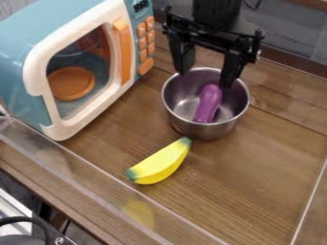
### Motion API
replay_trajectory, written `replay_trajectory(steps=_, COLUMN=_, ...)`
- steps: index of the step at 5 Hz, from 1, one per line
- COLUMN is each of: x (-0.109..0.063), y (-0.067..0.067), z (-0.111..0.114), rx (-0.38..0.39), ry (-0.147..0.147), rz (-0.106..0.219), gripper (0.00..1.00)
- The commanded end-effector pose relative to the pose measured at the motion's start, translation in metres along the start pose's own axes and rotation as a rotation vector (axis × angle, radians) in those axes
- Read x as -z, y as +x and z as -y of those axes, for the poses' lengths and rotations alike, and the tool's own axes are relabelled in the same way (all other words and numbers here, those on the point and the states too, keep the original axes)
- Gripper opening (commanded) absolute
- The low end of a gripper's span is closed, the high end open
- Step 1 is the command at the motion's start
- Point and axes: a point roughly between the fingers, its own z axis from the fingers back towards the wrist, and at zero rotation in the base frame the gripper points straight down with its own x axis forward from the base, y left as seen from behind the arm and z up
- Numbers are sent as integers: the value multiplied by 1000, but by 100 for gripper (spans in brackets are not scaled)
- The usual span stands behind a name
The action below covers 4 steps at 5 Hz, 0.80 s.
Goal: Put the eggplant in the silver pot
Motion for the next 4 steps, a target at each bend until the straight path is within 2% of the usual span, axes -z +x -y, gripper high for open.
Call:
replay_trajectory(steps=1, x=-12, y=7, z=-2, rx=3, ry=-6, rz=32, gripper=100)
replay_trajectory(steps=2, x=-17, y=12, z=-6, rx=0, ry=-7, rz=31, gripper=100)
replay_trajectory(steps=4, x=-17, y=23, z=-18, rx=55, ry=-21, rz=23, gripper=100)
